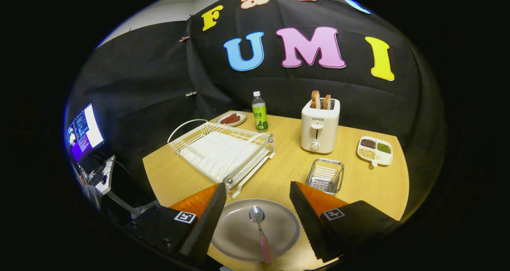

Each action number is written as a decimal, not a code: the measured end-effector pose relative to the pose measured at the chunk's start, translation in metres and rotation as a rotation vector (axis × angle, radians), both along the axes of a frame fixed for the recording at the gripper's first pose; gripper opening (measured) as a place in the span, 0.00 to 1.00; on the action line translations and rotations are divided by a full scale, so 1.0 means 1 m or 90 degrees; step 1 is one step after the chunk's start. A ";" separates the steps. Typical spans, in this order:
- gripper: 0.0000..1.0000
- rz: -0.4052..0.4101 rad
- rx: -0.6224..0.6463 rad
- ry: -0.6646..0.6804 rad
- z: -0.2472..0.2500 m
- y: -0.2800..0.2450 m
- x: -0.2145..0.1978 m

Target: Take the plate from the dish rack, then take the spoon from the basket and place it into the plate.

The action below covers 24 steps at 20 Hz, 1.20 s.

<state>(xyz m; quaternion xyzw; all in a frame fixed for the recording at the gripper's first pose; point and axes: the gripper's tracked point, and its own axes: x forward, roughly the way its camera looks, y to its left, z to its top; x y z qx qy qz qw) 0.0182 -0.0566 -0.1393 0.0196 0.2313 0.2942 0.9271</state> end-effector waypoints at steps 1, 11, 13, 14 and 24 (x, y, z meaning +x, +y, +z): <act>0.99 -0.019 0.003 -0.015 0.014 -0.001 0.003; 0.98 -0.217 0.027 -0.132 0.123 0.001 -0.006; 0.98 -0.244 0.033 -0.145 0.135 0.005 -0.014; 0.98 -0.259 0.035 -0.149 0.139 0.006 -0.019; 0.98 -0.366 0.098 -0.186 0.175 0.052 -0.064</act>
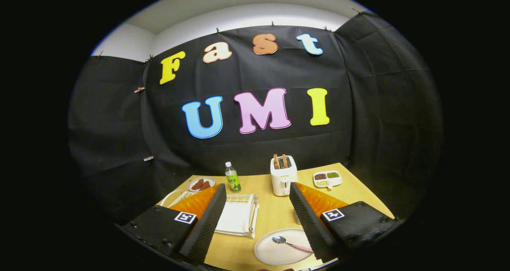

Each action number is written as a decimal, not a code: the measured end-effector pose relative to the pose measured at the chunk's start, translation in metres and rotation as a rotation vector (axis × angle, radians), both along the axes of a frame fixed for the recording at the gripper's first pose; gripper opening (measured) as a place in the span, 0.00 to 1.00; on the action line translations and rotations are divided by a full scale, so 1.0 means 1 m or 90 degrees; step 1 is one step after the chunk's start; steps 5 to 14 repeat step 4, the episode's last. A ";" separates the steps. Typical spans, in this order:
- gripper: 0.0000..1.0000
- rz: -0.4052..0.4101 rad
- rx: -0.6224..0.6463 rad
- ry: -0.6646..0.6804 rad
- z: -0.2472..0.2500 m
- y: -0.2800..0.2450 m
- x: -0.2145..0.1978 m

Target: Take the plate from the dish rack, then take the spoon from the basket and place it into the plate.

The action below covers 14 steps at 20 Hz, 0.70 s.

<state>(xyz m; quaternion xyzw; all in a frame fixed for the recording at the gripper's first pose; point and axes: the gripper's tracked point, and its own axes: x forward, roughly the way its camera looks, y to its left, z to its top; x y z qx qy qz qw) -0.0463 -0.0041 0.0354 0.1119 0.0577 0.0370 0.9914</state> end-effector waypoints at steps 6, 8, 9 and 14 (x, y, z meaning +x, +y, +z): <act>0.98 -0.039 0.005 -0.003 -0.004 0.012 -0.001; 0.98 -0.039 0.005 -0.003 -0.004 0.012 -0.001; 0.98 -0.039 0.005 -0.003 -0.004 0.012 -0.001; 0.98 -0.039 0.005 -0.003 -0.004 0.012 -0.001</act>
